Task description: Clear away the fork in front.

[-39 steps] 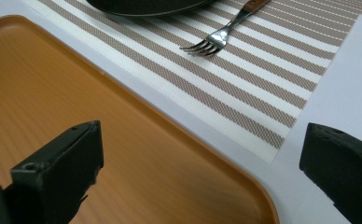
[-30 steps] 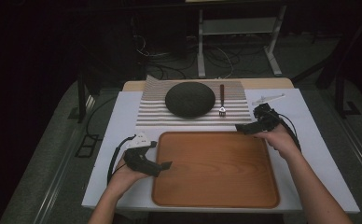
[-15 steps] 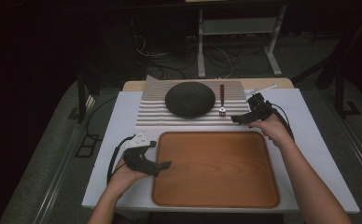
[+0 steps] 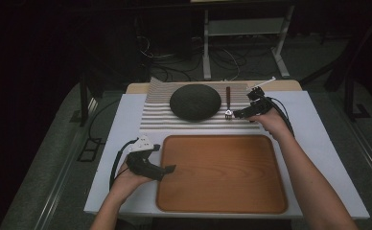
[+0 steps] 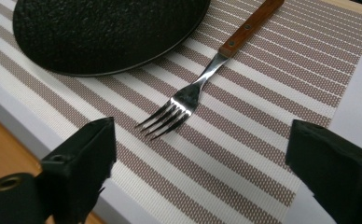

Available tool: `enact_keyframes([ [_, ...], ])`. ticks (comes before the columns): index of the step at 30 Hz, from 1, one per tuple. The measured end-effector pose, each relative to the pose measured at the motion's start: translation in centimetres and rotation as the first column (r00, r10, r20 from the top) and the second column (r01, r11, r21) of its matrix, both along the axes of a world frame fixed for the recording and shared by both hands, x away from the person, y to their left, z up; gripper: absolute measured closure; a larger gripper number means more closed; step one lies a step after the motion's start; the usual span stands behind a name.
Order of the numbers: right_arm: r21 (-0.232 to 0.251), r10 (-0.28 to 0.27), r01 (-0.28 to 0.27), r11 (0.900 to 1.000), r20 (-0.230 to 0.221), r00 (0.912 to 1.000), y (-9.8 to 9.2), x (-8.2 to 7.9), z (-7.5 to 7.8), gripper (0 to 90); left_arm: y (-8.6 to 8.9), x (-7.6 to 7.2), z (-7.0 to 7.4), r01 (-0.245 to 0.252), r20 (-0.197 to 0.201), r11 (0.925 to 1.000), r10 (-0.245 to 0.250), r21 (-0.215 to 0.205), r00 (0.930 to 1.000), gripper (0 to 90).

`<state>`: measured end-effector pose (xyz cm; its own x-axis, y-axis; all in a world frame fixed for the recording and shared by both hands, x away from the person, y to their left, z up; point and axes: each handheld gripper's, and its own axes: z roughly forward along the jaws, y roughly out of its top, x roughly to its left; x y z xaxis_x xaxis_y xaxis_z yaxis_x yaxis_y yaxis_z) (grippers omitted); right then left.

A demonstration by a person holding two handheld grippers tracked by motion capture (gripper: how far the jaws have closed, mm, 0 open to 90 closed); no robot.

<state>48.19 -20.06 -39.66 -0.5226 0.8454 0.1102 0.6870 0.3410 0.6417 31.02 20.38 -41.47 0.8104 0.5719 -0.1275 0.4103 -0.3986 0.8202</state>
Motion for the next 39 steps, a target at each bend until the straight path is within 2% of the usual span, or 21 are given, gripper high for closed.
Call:
enact_keyframes([
  [1, 0.007, -0.009, 0.009, 1.000, -0.005, 0.9999, 0.2, 0.5, 0.0, 14.3, 0.0, 0.0, 0.0, -0.001, 0.000, 1.0000, 0.001, 0.000, 1.0000, 0.0],
  [4, 0.009, -0.023, 0.023, 1.000, -0.021, 0.9995, 0.4, 1.0, 0.0, 16.1, -0.1, 0.0, 0.0, -0.001, 0.000, 1.0000, 0.001, 0.001, 1.0000, 0.0],
  [9, -0.006, -0.030, 0.030, 1.000, -0.053, 0.9982, 1.1, 2.2, -0.2, 23.4, -0.1, 0.0, 0.0, -0.002, -0.003, 1.0000, 0.002, 0.003, 1.0000, 0.0],
  [10, -0.014, -0.034, 0.033, 0.999, -0.073, 0.9967, 1.4, 2.6, -0.3, 26.9, -0.1, 0.0, 0.0, -0.002, -0.002, 1.0000, 0.002, 0.004, 1.0000, 0.0],
  [13, -0.031, -0.033, 0.030, 0.999, -0.097, 0.9948, 2.1, 3.5, -0.5, 31.7, -0.1, 0.0, 0.0, 0.001, -0.001, 1.0000, -0.001, 0.002, 1.0000, 0.0],
  [15, -0.036, -0.036, 0.032, 0.999, -0.104, 0.9939, 2.2, 3.7, -0.5, 32.6, -0.1, 0.0, -0.1, 0.002, -0.002, 1.0000, -0.002, 0.004, 1.0000, 0.0],
  [18, -0.057, -0.055, 0.048, 0.997, -0.121, 0.9911, 2.9, 5.1, -0.9, 38.9, -0.1, 0.0, -0.1, 0.002, -0.002, 1.0000, -0.002, 0.006, 1.0000, 0.0],
  [20, -0.061, -0.059, 0.052, 0.997, -0.125, 0.9904, 3.0, 5.4, -1.0, 39.4, -0.1, -0.1, 0.0, 0.002, 0.000, 1.0000, -0.002, 0.005, 1.0000, 0.0],
  [22, -0.060, -0.081, 0.074, 0.995, -0.132, 0.9879, 3.2, 6.5, -1.0, 43.5, -0.1, -0.1, 0.0, 0.002, 0.000, 1.0000, -0.002, 0.004, 1.0000, 0.0],
  [23, -0.060, -0.081, 0.074, 0.995, -0.132, 0.9879, 3.2, 6.5, -1.0, 43.5, -0.1, -0.1, 0.0, 0.002, -0.001, 1.0000, -0.002, 0.004, 1.0000, 0.0],
  [27, -0.077, -0.102, 0.090, 0.993, -0.162, 0.9816, 3.6, 8.3, -1.2, 45.7, -0.1, -0.1, 0.0, 0.003, -0.001, 1.0000, -0.003, 0.000, 1.0000, 0.0],
  [33, -0.085, -0.128, 0.114, 0.990, -0.180, 0.9752, 4.0, 10.1, -1.3, 50.2, 0.0, 0.0, 0.0, 0.004, -0.002, 1.0000, -0.004, -0.001, 1.0000, 0.0],
  [36, -0.090, -0.137, 0.122, 0.988, -0.195, 0.9711, 4.3, 10.8, -1.5, 51.3, -0.1, 0.0, -0.1, 0.006, -0.003, 1.0000, -0.006, -0.002, 1.0000, 0.0],
  [39, -0.090, -0.138, 0.122, 0.988, -0.197, 0.9705, 4.6, 11.1, -1.7, 52.3, -0.1, 0.0, -0.1, 0.006, -0.003, 1.0000, -0.006, -0.001, 1.0000, 0.0],
])
